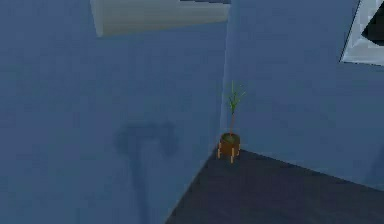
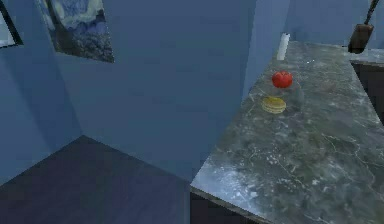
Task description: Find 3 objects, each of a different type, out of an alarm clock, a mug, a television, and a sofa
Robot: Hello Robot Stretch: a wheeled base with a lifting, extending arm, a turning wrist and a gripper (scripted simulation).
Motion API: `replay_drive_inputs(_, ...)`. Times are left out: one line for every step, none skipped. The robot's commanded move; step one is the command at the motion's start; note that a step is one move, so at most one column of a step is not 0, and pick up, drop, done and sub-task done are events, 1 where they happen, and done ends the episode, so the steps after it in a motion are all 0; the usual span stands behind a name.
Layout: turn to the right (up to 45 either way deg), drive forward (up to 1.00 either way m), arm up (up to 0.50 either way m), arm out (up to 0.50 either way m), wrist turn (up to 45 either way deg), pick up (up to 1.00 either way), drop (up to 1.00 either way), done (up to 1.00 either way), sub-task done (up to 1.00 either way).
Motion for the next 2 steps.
replay_drive_inputs(-45.0,0.00,0.00,0.00,0.0,0.00,0.00,0.00,0.00)
replay_drive_inputs(-45.0,0.00,0.00,0.00,0.0,0.00,0.00,0.00,0.00)
